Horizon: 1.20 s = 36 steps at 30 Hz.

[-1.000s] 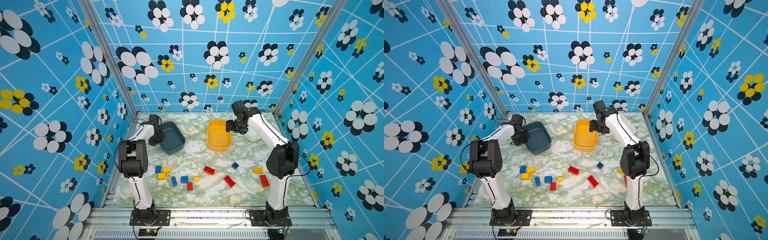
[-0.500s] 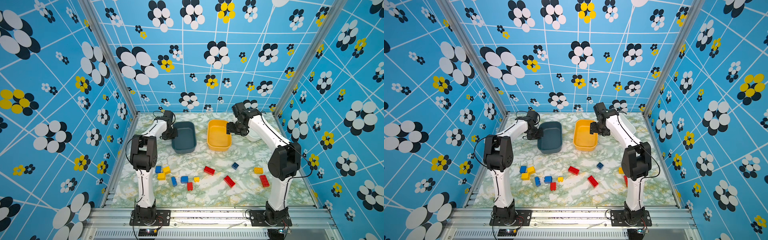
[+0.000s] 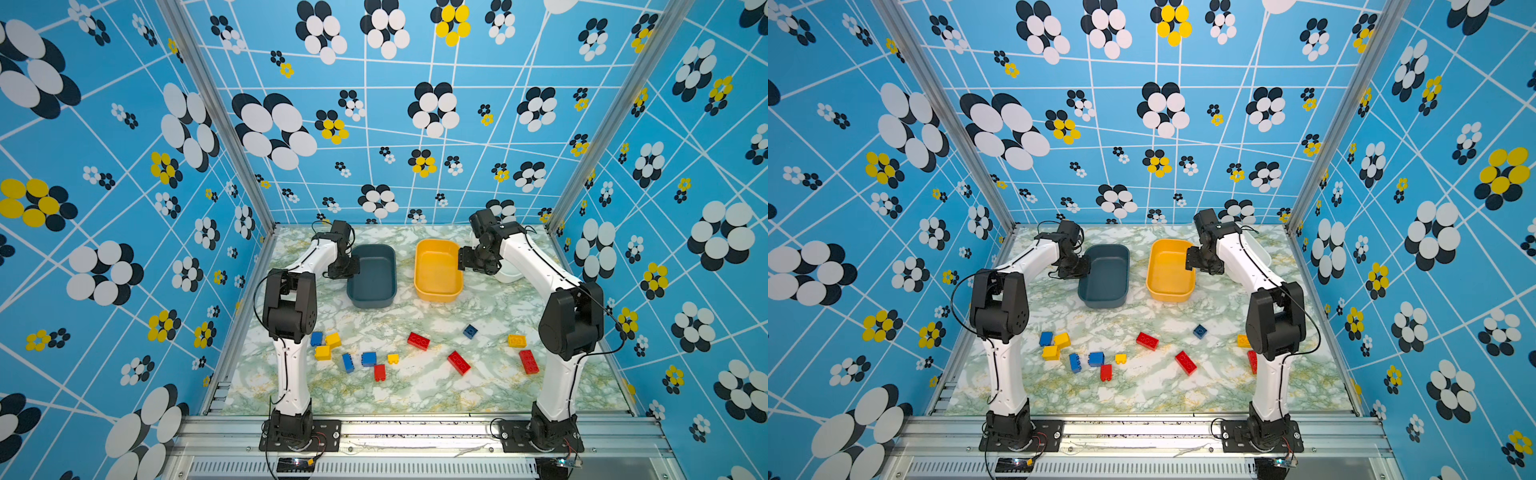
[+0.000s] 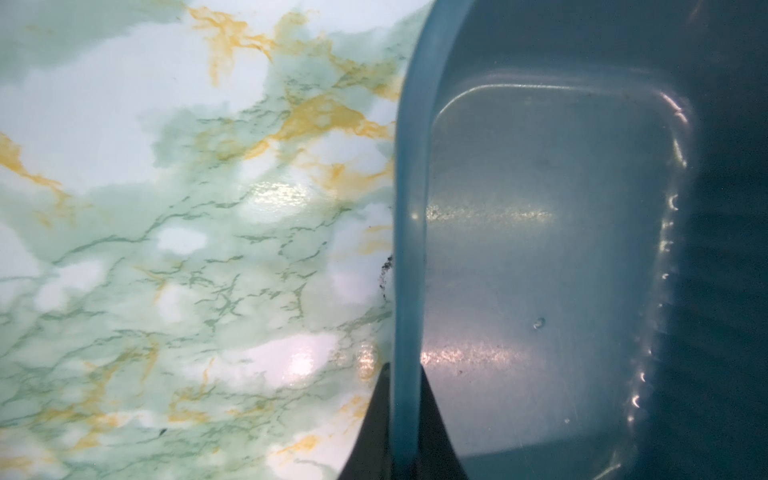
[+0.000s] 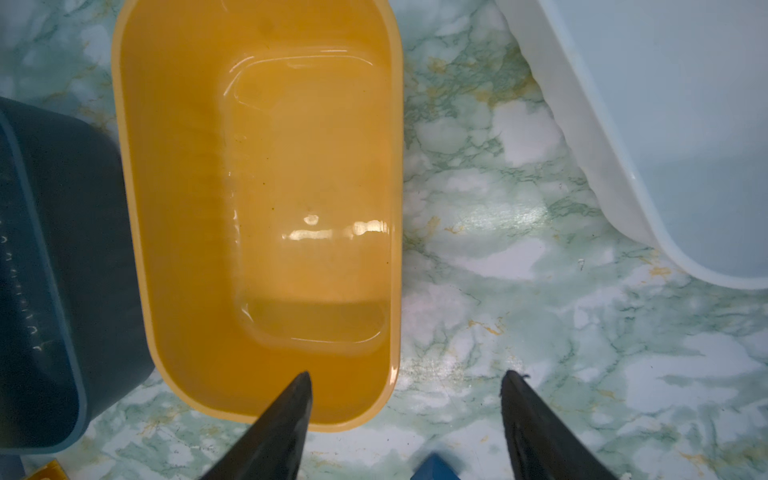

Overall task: Sort the legos into containers by color
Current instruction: 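Pull the teal tub toward the yellow tub with the left gripper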

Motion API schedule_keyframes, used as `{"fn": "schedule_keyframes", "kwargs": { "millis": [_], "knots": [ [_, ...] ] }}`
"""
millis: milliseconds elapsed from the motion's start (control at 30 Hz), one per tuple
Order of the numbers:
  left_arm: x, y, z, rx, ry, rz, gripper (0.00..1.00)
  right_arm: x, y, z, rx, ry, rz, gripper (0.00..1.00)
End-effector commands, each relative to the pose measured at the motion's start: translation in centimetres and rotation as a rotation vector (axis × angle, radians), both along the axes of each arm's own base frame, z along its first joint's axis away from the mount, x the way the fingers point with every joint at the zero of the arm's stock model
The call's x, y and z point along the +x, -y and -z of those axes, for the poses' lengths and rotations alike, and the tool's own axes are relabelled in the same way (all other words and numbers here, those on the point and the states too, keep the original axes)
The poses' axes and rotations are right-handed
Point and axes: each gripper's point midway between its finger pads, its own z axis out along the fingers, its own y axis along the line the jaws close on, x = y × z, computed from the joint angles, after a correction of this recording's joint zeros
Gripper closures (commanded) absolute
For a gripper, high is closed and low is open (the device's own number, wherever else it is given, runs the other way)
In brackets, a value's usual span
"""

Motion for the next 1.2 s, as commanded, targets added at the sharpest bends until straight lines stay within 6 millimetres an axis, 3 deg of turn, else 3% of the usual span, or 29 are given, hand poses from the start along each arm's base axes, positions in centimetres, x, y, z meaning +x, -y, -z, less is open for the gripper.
{"fn": "schedule_keyframes", "kwargs": {
  "millis": [0, 267, 500, 600, 633, 667, 900, 933, 1167],
  "knots": [
    [-0.3, 1.0, 0.3, -0.015, -0.018, 0.039, 1.00, 0.9, -0.5, 1.8, 0.025, -0.004, 0.010, 0.28],
    [-0.2, 2.5, 0.3, -0.041, -0.018, 0.060, 1.00, 2.9, -1.5, 3.7, 0.039, -0.010, -0.004, 0.31],
    [-0.4, 2.5, 0.0, -0.045, -0.024, 0.055, 0.78, 3.6, -1.8, 5.4, 0.041, -0.022, -0.011, 0.36],
    [-0.3, 2.4, -0.6, -0.048, -0.007, 0.052, 0.72, 4.0, -2.0, 5.3, 0.048, -0.002, -0.017, 0.43],
    [-0.2, 2.4, -0.9, -0.050, 0.002, 0.050, 0.70, 4.1, -2.1, 6.6, 0.042, -0.022, -0.022, 0.46],
    [-0.1, 2.4, -1.3, -0.053, 0.012, 0.048, 0.68, 4.2, -2.1, 6.7, 0.043, -0.020, -0.024, 0.49],
    [0.5, 2.2, -3.9, -0.080, 0.077, 0.030, 0.58, 4.7, -2.4, 7.1, 0.045, -0.012, -0.042, 0.61],
    [0.6, 2.2, -4.4, -0.086, 0.090, 0.027, 0.51, 4.7, -2.4, 7.2, 0.044, -0.013, -0.044, 0.63],
    [0.6, 1.4, -6.4, -0.136, 0.146, -0.020, 0.40, 4.4, -2.6, 6.9, 0.048, -0.010, -0.050, 0.81]
  ]
}}
